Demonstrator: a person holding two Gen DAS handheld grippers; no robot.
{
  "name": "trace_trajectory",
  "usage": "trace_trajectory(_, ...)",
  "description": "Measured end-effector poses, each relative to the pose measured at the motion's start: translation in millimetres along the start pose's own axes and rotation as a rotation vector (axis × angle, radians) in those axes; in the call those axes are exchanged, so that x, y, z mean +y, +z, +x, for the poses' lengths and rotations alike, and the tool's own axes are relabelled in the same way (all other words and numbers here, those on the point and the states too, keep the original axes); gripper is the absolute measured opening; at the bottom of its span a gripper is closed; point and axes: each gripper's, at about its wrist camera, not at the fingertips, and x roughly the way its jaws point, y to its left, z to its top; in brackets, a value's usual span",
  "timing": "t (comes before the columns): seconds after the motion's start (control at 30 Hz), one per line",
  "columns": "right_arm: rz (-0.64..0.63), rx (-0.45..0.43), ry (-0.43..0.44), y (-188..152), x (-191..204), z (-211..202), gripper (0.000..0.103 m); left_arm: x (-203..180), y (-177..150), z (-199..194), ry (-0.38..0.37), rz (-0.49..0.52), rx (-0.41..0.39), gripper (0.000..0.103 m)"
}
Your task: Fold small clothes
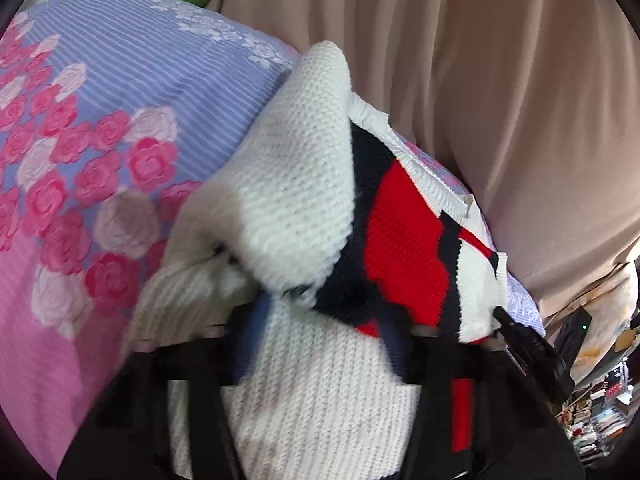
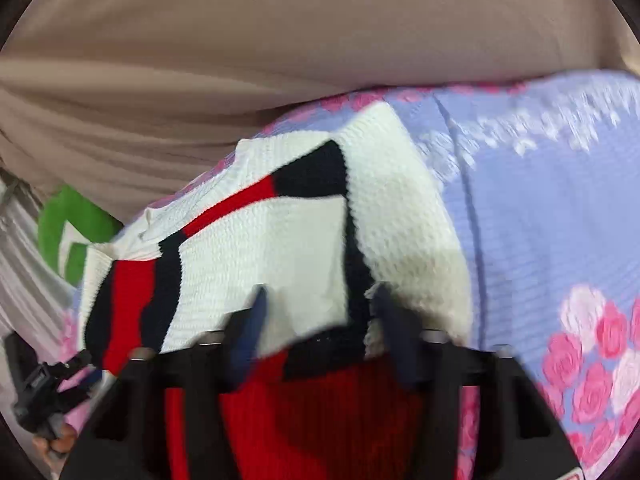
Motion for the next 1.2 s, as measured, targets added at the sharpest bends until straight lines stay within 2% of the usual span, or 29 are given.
trace_trajectory(0.03, -0.012, -0.046, 0.030, 6.9, 9.5, -8.7, 0.010, -3.6, 6.5, 0.0, 0.000, -0.009, -0.002, 0.011)
trace_trajectory(0.07, -0.048, -0.113, 0.059, 13.3, 24.4, -25.2, 0.009, -7.4, 12.8, -5.0, -0.010, -0.018, -0.027, 0.011)
trace_trajectory(0.17, -0.131, -0.354, 0.225, 19.3, 55.4, -97.1, 0.009, -15.8, 24.5, -41.2, 0.003, -0.004, -0.213, 0.008)
trace_trajectory(0.2, -0.130, -0.408, 0.260, 17.2, 54.6, -113.1, 0.009, -16.5, 24.1, -50.5, 0.028, 0.010, -0.274, 0.009)
trace_trajectory(0.23, -0.130, -0.426, 0.258, 15.4, 48.5, -114.7, 0.009, -14.4, 22.9, -51.2, 0.047, 0.017, -0.284, 0.009)
trace_trajectory(0.27, -0.131, -0.395, 0.205, 15.7, 39.8, -101.8, 0.008, -10.4, 20.5, -41.9, 0.070, 0.032, -0.251, 0.009)
trace_trajectory(0.37, -0.119, -0.026, -0.162, 8.6, -5.2, 16.5, 0.008, 5.4, 7.8, -1.0, 0.159, 0.041, -0.120, 0.009)
trace_trajectory(0.4, -0.108, -0.012, -0.169, 2.7, -13.4, 27.1, 0.008, 13.6, 1.3, 11.0, 0.155, 0.022, -0.091, 0.008)
trace_trajectory(0.43, -0.103, -0.051, -0.136, 0.8, -13.5, 21.2, 0.008, 14.4, -3.6, 6.7, 0.140, 0.035, -0.145, 0.008)
trace_trajectory(0.53, -0.067, -0.180, 0.004, 3.8, -12.0, -13.7, 0.008, 13.9, -4.0, 3.3, 0.150, 0.057, -0.145, 0.008)
trace_trajectory(0.57, -0.059, -0.187, -0.006, 4.5, -17.9, -12.0, 0.008, 15.3, -4.1, 3.0, 0.145, 0.059, -0.145, 0.009)
trace_trajectory(0.6, -0.033, -0.118, -0.054, 7.1, -33.9, 5.2, 0.008, 15.8, -4.6, 2.6, 0.140, 0.057, -0.150, 0.010)
trace_trajectory(0.63, -0.015, -0.010, -0.094, 4.4, -46.2, 33.4, 0.007, 12.3, -5.6, 4.9, 0.147, 0.063, -0.153, 0.010)
trace_trajectory(0.67, -0.023, -0.058, -0.066, 2.1, -49.5, 31.7, 0.007, 11.2, -6.2, 3.7, 0.158, 0.073, -0.156, 0.010)
trace_trajectory(0.7, -0.015, -0.040, -0.063, 6.1, -51.3, 27.5, 0.008, 9.7, -7.7, 2.3, 0.168, 0.080, -0.162, 0.011)
trace_trajectory(0.77, 0.029, -0.106, -0.073, 8.5, -45.1, 9.0, 0.011, 2.4, -15.4, 11.9, 0.171, 0.077, -0.169, 0.011)
trace_trajectory(0.83, -0.003, -0.176, -0.069, 7.3, -23.9, -5.6, 0.013, 2.3, -20.6, 11.3, 0.167, 0.064, -0.174, 0.011)
trace_trajectory(0.87, -0.031, -0.189, -0.035, 6.9, -11.0, -8.8, 0.013, 1.8, -19.7, 10.5, 0.164, 0.059, -0.175, 0.011)
trace_trajectory(1.03, -0.244, -0.028, 0.212, 4.6, 95.7, 36.4, 0.014, 3.1, -19.8, 9.2, 0.159, 0.048, -0.179, 0.011)
trace_trajectory(1.07, -0.305, -0.008, 0.222, 3.3, 121.5, 53.2, 0.014, 5.7, -18.3, 10.4, 0.155, 0.043, -0.180, 0.011)
trace_trajectory(1.13, -0.408, 0.000, 0.187, 2.9, 166.7, 79.9, 0.017, 10.0, -16.5, 11.6, 0.141, 0.030, -0.181, 0.011)
trace_trajectory(1.2, -0.485, -0.003, 0.155, 5.3, 201.6, 109.5, 0.034, 12.7, -16.8, 10.6, 0.127, 0.017, -0.182, 0.011)
